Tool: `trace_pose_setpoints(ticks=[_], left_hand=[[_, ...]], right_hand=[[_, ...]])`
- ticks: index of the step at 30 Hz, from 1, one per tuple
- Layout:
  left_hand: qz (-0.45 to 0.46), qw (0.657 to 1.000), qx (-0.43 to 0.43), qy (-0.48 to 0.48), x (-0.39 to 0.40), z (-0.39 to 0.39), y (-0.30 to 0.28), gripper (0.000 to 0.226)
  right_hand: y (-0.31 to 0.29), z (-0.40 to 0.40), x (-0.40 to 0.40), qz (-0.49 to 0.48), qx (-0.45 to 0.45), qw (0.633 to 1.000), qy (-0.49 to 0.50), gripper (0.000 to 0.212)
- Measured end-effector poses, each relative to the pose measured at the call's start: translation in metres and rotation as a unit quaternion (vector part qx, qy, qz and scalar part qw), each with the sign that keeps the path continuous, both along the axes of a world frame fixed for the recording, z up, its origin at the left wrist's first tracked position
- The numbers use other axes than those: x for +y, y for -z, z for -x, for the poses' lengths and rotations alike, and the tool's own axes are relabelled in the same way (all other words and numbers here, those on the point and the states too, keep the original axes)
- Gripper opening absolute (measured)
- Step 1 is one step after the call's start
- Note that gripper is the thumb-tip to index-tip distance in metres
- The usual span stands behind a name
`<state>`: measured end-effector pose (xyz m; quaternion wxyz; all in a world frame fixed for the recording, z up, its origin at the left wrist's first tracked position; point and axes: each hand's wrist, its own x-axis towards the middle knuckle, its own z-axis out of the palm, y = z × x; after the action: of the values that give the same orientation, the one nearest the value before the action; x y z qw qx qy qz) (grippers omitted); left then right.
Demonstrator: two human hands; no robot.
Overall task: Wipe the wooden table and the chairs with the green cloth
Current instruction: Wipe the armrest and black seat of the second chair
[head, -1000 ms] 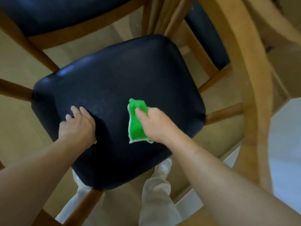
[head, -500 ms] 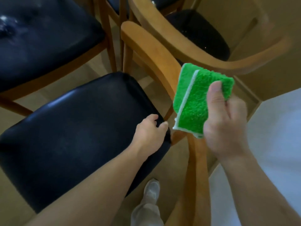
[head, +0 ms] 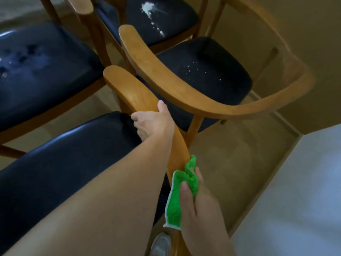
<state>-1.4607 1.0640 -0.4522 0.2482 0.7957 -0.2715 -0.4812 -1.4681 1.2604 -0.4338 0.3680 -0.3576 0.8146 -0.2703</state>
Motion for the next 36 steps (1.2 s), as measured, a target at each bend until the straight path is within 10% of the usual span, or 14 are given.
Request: trace_pose_setpoints(ticks=[7,17,25,30,36], left_hand=[[0.005,0.988,-0.149,0.028,-0.002,0.008,0.009,0.069],[-0.041,0.977,-0.206,0.046,-0.008,0.01,0.008,0.061],[-0.02,0.978,-0.201,0.052,-0.008,0.009,0.01,0.06],[-0.021,0.976,-0.212,0.045,-0.006,0.01,0.006,0.054],[-0.018,0.974,-0.223,0.042,-0.003,0.01,0.005,0.054]], right_hand=[[-0.035,0.06,-0.071,0.147,-0.167,0.971,0.088,0.055],[-0.034,0.074,-0.181,0.257,0.047,0.961,-0.092,0.021],[-0.043,0.085,-0.198,0.289,0.093,0.952,-0.045,0.038],[-0.012,0.086,-0.219,0.095,0.144,0.97,-0.171,0.062],[0.019,0.097,-0.247,-0.026,0.279,0.902,-0.327,0.077]])
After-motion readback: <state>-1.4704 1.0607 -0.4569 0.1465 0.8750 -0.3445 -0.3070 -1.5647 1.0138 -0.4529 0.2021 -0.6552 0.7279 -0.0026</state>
